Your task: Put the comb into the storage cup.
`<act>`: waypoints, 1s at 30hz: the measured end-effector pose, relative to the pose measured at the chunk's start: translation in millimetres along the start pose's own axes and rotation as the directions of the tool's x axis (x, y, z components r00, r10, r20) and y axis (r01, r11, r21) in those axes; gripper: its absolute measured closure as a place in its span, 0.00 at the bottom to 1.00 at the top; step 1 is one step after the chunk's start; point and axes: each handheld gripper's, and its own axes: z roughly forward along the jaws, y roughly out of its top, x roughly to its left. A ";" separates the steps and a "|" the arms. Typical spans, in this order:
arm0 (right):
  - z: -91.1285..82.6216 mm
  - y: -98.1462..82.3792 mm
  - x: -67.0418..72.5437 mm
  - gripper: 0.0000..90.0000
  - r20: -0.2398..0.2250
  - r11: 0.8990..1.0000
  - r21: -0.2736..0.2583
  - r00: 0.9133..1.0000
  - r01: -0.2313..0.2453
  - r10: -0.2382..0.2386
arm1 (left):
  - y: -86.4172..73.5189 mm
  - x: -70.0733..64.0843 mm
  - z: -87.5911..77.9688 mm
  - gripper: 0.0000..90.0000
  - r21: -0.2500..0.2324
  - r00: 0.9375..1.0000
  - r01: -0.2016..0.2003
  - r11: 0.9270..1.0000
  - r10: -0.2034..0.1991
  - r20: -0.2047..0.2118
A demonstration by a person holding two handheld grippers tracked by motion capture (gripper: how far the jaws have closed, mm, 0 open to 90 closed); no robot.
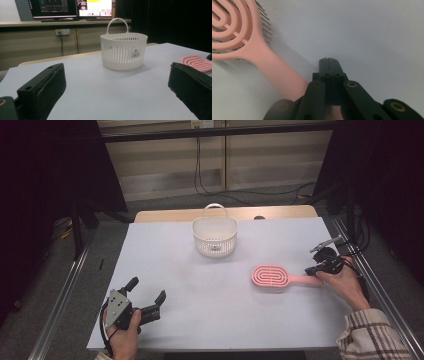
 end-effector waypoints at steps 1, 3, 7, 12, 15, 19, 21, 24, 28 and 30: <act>-0.3 -1.1 0.2 1.00 0.001 1.000 0.002 1.000 0.001 -0.001 | 0.0 0.1 0.0 0.02 0.001 1.000 0.000 1.000 0.000 -0.001; -0.2 -3.1 0.8 1.00 0.001 1.000 0.002 1.000 0.002 -0.002 | 0.0 0.3 -0.2 0.02 0.005 1.000 -0.002 1.000 0.002 -0.006; 0.2 -6.7 1.8 1.00 0.000 1.000 0.008 1.000 0.011 -0.011 | 0.0 0.7 -0.4 0.02 0.002 1.000 0.004 1.000 -0.004 -0.003; -0.8 -9.0 4.1 1.00 -0.008 1.000 0.009 1.000 0.013 -0.013 | 0.2 1.1 -0.6 0.02 0.004 1.000 0.002 1.000 -0.002 0.001; -2.2 -9.9 5.5 1.00 -0.016 1.000 0.009 1.000 0.016 -0.016 | 0.3 1.1 -0.8 0.02 0.000 1.000 0.003 1.000 -0.003 0.001; -2.4 -11.8 6.6 1.00 -0.026 1.000 0.013 1.000 0.017 -0.017 | 0.2 0.9 -0.7 0.02 0.002 1.000 0.003 1.000 -0.003 0.002; -2.7 -12.7 7.2 1.00 -0.029 1.000 0.016 0.999 0.017 -0.017 | 0.1 1.0 -0.8 0.02 0.002 1.000 0.003 1.000 -0.003 0.000; -3.8 -13.5 8.3 1.00 -0.031 1.000 0.017 0.999 0.024 -0.024 | 0.0 0.9 -0.7 0.02 0.003 1.000 0.005 1.000 -0.005 0.000; -4.5 -15.3 10.5 1.00 -0.038 0.999 0.020 0.999 0.030 -0.029 | 0.0 0.7 -0.6 0.02 0.003 1.000 0.005 1.000 -0.005 0.000; -5.2 -15.9 11.7 1.00 -0.040 0.999 0.021 0.999 0.029 -0.028 | 0.0 1.1 -0.6 0.02 0.003 1.000 0.002 1.000 -0.002 -0.001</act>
